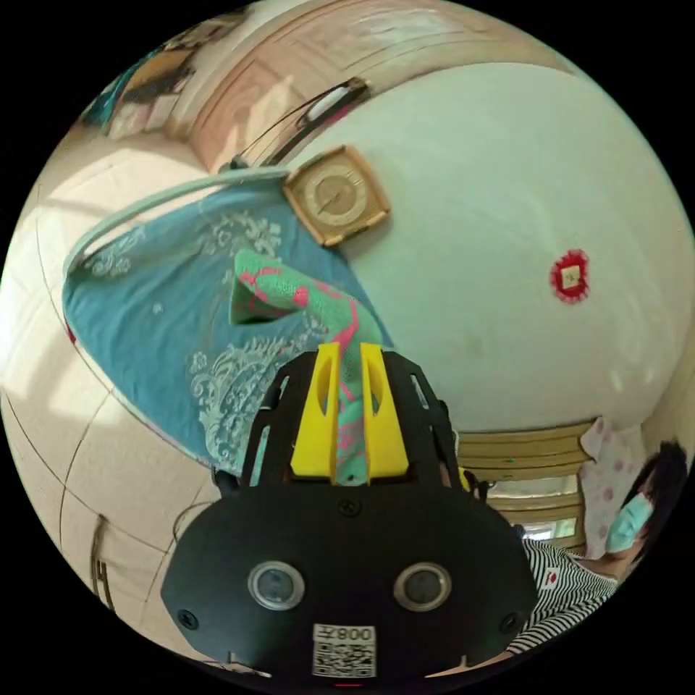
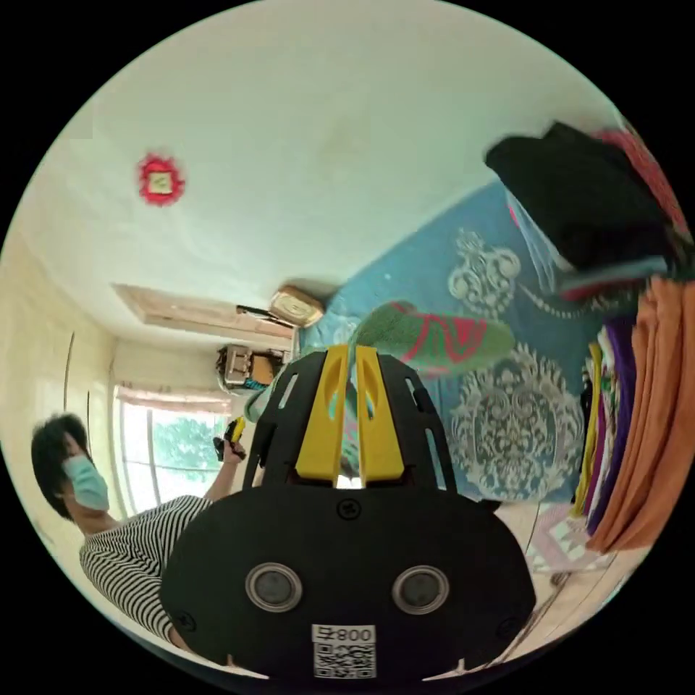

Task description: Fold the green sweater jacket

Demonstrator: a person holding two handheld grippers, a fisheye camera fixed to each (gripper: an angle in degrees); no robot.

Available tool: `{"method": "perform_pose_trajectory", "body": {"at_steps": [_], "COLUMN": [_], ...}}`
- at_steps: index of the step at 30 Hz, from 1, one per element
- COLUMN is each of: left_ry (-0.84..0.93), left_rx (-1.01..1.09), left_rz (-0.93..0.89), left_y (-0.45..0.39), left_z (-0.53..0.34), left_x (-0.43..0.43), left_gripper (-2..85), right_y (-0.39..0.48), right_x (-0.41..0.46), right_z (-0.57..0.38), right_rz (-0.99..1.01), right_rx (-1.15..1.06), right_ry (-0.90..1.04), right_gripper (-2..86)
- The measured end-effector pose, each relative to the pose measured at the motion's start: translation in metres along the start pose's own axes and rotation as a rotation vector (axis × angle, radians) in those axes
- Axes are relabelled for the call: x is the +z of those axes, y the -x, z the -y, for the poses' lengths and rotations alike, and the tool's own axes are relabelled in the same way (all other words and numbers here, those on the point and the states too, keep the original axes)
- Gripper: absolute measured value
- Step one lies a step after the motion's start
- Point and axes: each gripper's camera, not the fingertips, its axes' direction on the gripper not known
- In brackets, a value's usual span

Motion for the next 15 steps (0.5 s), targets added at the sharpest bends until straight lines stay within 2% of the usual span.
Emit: {"method": "perform_pose_trajectory", "body": {"at_steps": [2,5,9,15], "left_ry": [0.095,0.199,0.397,0.572], "left_rx": [-0.173,-0.279,-0.25,0.03], "left_rz": [0.018,-0.023,0.036,0.097], "left_y": [0.071,0.119,0.131,0.084], "left_z": [-0.011,-0.025,-0.013,0.06], "left_x": [0.061,0.121,0.196,0.34], "left_gripper": [3.8,4.0,4.9,6.9], "right_y": [-0.084,-0.124,-0.124,-0.087], "right_x": [0.066,0.126,0.201,0.303], "right_z": [-0.03,-0.086,-0.117,-0.071], "right_rz": [-0.062,-0.08,-0.019,-0.027], "right_rx": [0.32,0.546,0.591,0.469], "right_ry": [0.1,0.099,0.169,0.242], "right_gripper": [0.7,0.6,1.3,4.9]}}
